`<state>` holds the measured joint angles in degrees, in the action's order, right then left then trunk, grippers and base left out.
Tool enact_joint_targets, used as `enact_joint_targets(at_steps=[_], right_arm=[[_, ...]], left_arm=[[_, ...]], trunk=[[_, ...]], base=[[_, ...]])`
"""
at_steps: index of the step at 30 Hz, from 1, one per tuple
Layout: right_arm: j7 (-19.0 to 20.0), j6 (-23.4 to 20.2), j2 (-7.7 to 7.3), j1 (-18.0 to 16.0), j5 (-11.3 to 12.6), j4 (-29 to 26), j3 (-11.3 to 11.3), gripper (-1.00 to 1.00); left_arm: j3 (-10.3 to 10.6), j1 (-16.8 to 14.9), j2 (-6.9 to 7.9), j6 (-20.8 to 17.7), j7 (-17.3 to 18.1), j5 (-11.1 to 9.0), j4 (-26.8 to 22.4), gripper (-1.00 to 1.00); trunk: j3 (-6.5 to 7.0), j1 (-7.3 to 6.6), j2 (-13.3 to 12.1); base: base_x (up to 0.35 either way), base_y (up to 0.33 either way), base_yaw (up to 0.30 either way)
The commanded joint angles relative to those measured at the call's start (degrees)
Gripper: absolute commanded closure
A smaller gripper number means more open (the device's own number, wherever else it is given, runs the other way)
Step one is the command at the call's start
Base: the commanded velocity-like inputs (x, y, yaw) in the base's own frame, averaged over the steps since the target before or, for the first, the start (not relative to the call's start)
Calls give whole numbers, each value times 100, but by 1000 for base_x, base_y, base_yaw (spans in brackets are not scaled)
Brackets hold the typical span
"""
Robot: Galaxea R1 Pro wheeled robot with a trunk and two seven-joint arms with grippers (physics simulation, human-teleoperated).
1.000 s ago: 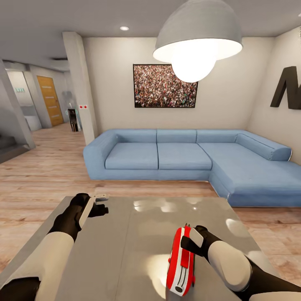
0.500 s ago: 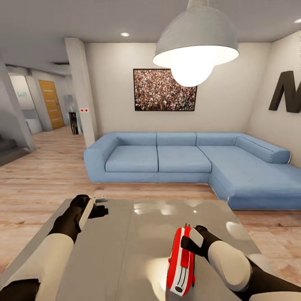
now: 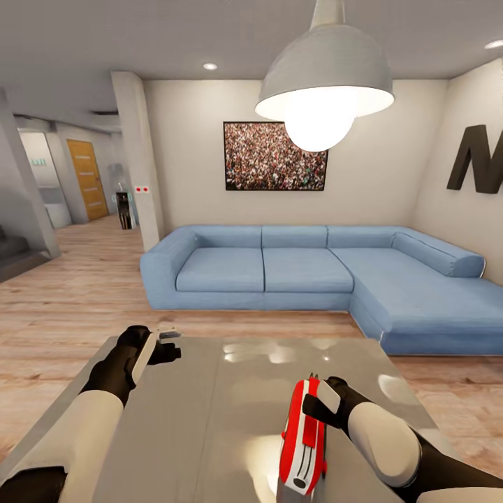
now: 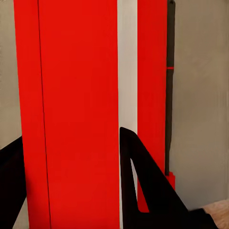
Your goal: Turn on the radio receiver that's on the table in the living room.
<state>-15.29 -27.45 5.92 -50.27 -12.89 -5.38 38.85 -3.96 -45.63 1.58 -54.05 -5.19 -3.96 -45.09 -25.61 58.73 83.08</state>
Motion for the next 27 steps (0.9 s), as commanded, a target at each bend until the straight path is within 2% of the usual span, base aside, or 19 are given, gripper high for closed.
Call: enact_joint_targets(at_steps=[1,16,27], right_arm=[[0,2,-2,-1,0,-3,-1,100],[109,3,-18,-1,-11,-102,2,100],[166,-24,-21,-1,-71,-483,6,100]], left_arm=[[0,1,0,0,0,0,0,-100],[0,2,-2,0,0,0,0,-100],[0,2,-8,0,0,0,2,-100]], trunk=[[1,0,0],[4,0,0],[4,0,0]], base=[[0,0,0],[0,0,0],[0,0,0]])
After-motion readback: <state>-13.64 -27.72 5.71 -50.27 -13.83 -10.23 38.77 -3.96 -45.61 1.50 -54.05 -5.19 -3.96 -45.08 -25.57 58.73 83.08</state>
